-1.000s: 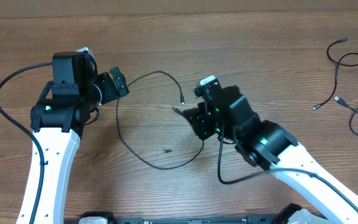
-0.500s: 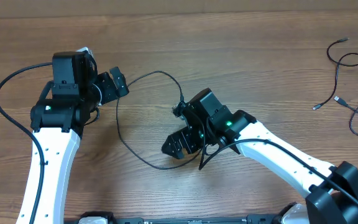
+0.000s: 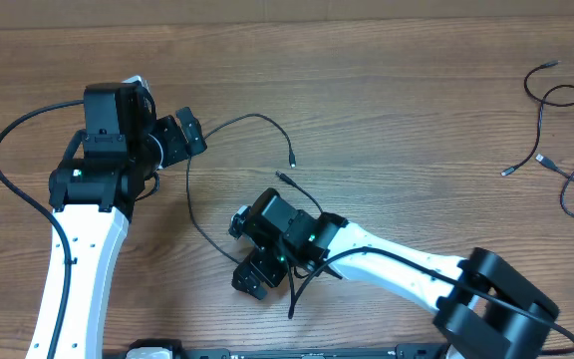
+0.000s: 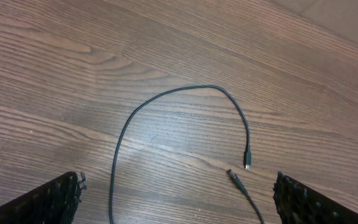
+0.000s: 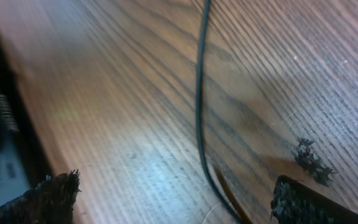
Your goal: Untangle cables
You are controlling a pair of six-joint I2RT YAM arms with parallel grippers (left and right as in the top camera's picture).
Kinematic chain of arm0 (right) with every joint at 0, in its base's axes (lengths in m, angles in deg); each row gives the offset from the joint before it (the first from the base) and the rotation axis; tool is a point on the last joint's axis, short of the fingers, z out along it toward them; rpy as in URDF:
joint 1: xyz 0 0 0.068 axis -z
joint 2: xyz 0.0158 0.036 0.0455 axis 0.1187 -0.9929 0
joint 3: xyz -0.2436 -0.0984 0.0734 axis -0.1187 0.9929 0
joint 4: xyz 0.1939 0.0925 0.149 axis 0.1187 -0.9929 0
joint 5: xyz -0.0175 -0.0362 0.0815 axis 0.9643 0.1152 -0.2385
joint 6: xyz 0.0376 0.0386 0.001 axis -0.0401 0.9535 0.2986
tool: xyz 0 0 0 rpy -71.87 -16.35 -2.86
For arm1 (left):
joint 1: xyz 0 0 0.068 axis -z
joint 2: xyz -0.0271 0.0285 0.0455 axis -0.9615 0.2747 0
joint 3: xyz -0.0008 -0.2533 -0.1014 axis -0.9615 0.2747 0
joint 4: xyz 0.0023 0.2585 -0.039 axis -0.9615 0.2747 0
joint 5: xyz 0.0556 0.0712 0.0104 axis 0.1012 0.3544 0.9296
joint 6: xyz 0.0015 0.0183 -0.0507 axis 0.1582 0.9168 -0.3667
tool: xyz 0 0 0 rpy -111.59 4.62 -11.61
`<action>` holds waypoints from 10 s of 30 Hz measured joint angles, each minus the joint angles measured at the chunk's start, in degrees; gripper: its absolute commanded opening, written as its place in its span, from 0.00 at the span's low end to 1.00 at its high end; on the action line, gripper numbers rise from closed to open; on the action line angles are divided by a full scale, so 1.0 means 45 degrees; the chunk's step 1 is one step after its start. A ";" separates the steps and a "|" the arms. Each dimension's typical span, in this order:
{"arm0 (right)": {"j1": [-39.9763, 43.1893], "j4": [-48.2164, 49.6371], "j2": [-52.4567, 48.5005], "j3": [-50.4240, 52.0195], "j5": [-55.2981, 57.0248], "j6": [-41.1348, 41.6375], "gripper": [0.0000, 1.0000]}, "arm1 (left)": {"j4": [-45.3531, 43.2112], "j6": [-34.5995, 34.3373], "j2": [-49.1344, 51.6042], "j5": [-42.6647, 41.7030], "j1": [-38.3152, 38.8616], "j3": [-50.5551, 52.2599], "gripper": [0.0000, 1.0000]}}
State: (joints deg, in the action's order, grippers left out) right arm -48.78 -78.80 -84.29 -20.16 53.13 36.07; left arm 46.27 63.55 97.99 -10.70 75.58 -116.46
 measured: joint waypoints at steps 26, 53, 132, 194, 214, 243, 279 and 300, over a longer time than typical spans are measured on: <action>-0.1511 0.0913 -0.1195 0.0000 0.1447 -0.1656 0.96 | 0.0000 0.0000 0.0000 0.0000 0.0000 0.0000 1.00; -0.1501 0.2861 -0.1545 0.0491 0.2715 -0.2720 0.82 | 0.0005 0.0000 0.0000 0.0000 0.0000 0.0000 1.00; 0.8208 -0.6450 0.8689 0.0651 0.6747 0.7456 0.04 | 0.0005 0.0000 0.0000 0.0000 0.0000 0.0000 1.00; 2.1672 -0.3094 0.3317 0.0661 1.0307 0.8631 0.04 | 0.0005 0.0000 0.0000 0.0000 0.0000 0.0000 1.00; 2.5247 0.1540 0.2973 0.0661 0.7524 0.8631 0.04 | 0.0005 0.0000 0.0000 0.0000 0.0000 0.0000 1.00; 1.8102 -0.2720 0.2973 0.0670 0.1564 0.6489 1.00 | 0.0000 0.0000 0.0000 0.0000 0.0000 0.0000 1.00; 1.0574 -0.3555 0.0151 0.0665 0.5183 0.9335 1.00 | 0.0000 0.0000 0.0000 0.0000 0.0000 0.0000 1.00; 1.1011 -0.4187 0.0029 0.0670 0.6732 0.9544 0.44 | -0.0005 0.0000 0.0000 0.0000 0.0000 0.0000 0.99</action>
State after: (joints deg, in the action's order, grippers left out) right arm 0.77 -97.64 -84.16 -17.15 83.43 79.02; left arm 46.25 63.55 97.99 -10.70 75.58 -116.46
